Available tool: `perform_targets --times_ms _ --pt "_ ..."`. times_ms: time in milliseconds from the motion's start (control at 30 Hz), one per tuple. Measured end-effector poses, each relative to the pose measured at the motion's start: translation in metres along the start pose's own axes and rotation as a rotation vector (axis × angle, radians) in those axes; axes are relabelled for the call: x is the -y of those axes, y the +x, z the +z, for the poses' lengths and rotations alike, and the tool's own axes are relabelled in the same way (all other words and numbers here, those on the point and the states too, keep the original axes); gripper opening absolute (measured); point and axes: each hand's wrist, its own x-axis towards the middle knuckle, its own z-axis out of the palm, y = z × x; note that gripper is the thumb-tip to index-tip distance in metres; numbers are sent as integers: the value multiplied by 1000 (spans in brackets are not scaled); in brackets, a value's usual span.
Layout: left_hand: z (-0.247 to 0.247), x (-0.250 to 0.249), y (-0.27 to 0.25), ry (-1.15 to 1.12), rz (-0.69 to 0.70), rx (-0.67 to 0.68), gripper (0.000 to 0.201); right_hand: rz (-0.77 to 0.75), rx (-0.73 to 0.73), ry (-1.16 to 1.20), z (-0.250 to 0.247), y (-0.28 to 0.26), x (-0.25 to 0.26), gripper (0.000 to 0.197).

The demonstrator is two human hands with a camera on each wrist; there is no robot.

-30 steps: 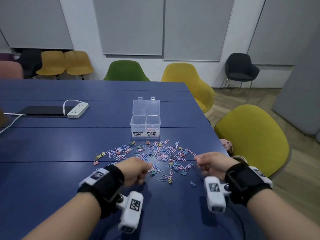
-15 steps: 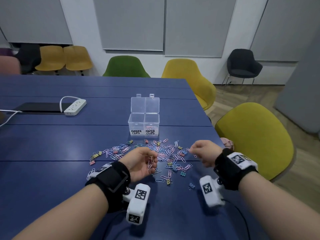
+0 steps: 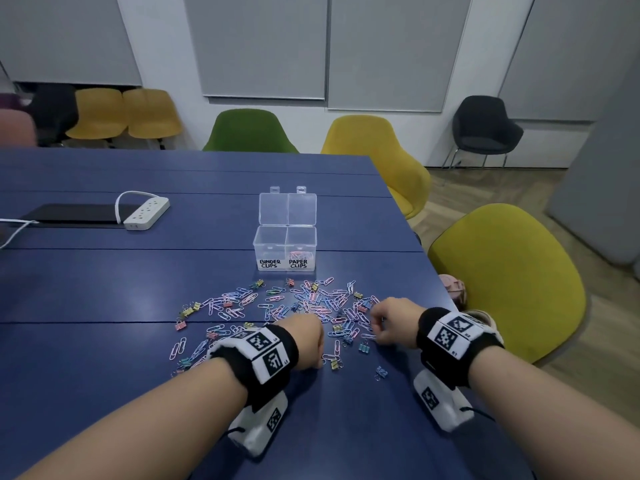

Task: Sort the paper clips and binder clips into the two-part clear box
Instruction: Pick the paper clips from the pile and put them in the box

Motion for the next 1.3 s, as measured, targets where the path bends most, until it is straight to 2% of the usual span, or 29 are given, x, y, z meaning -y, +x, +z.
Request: perform_targets --times_ms 67,167,267,333,367,433,500,567,633,700,800,933,1033,1067,1167,1200,1233,1300 --pt "3 -1 0 68 -10 -3 11 5 -4 62 0 -3 -4 30" --pt "5 0 -1 101 -15 8 13 20 -21 307 -1 -10 -8 29" --pt "2 6 -1 -45 -23 8 9 80 -31 767 0 -19 -11 29" --pt "-5 9 -7 -366 -47 -13 12 111 -41 1201 3 -25 -13 32" --pt "-8 10 -10 -645 -70 -11 16 117 -42 1375 3 -27 -13 32" --pt "-13 14 -16 -1274 -108 15 22 117 -54 1612 1 -32 -13 32" --pt "-19 22 -19 -1714 -128 32 19 137 -116 1767 1 -33 -10 32" --pt "-22 31 -21 -1909 -127 24 13 172 -211 1852 3 -32 -7 34" --pt "-24 37 -23 -1970 -141 2 9 191 -273 1865 6 -30 -5 37" --pt "-20 43 -23 -1961 -158 -25 6 195 -290 1843 9 -28 -5 38" --pt "-17 55 -21 -1894 -216 -42 14 192 -245 1808 11 -25 -6 32" --pt "-24 71 -22 -1663 -320 79 12 190 -111 1750 7 -20 -6 26" --pt "-35 82 -21 -1303 -360 93 14 244 2 1521 0 -12 -3 20" --pt "-42 84 -19 -1085 -359 62 15 275 37 1414 -3 -7 -1 20" --pt "-71 85 -10 -239 -332 -34 23 378 117 1094 -18 10 4 25" --pt "-85 84 -5 -79 -337 -57 26 398 116 1029 -25 19 7 25" --pt "-98 85 2 0 -321 -96 28 407 100 990 -33 28 10 25" --pt "-120 87 22 -137 -275 -162 23 394 38 973 -48 52 20 27"
